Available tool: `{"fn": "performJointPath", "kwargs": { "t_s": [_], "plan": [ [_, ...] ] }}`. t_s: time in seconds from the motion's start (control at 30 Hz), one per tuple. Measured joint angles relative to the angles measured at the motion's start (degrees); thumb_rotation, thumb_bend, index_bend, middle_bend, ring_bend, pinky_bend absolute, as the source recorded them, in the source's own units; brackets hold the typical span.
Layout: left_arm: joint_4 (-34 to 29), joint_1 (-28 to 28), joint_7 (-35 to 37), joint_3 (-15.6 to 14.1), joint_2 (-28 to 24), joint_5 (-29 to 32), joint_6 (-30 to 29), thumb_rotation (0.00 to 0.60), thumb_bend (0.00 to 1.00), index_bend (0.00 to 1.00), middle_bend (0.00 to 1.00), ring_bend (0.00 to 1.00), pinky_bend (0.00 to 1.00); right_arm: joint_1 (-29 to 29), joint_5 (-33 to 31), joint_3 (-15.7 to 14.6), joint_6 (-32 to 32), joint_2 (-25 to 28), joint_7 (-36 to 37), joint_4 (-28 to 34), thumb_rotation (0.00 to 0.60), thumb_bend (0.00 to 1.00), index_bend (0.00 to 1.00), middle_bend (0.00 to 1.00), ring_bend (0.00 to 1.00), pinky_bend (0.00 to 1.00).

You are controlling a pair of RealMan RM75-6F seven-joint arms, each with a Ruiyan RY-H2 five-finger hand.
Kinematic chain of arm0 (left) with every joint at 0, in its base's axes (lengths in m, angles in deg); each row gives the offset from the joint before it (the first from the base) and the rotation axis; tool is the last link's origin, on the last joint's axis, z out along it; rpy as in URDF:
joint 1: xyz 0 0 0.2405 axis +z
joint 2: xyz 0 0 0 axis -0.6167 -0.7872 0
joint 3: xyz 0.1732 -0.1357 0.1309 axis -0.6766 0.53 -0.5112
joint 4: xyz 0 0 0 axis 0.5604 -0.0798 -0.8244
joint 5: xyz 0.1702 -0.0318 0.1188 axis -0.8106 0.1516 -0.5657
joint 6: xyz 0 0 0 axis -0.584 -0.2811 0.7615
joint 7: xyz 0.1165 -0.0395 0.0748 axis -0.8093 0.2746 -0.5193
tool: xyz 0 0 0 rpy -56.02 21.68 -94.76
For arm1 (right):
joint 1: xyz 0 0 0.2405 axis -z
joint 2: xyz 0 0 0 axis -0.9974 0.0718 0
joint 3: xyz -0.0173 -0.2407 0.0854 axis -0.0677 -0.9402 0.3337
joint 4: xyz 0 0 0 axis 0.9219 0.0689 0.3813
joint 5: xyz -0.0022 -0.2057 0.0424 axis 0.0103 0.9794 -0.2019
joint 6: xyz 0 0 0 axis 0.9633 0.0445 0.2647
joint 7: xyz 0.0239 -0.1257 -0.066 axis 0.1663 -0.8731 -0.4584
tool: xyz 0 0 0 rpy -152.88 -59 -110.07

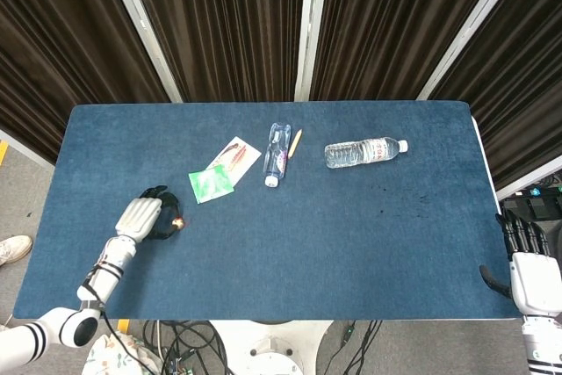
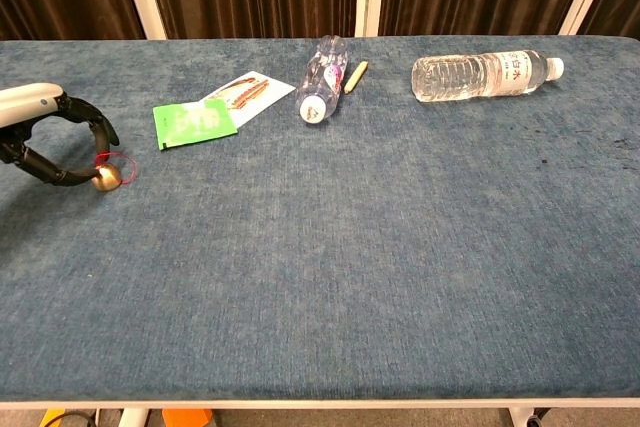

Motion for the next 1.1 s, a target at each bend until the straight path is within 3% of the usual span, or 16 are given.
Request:
{"fn": "performJointPath", "kwargs": {
  "t_s": [1.1],
  "plan": [
    [-0.6, -0.65, -1.21, -0.13, 0.04, 1.79, 0.49, 0.6, 0.41, 0.56, 0.3, 0.07, 0.12, 0.09, -0.54, 0.02, 0.38, -0.56, 0.75, -1.09, 0.6, 0.15, 0.0, 0.0, 0.0, 0.01]
  ]
}}
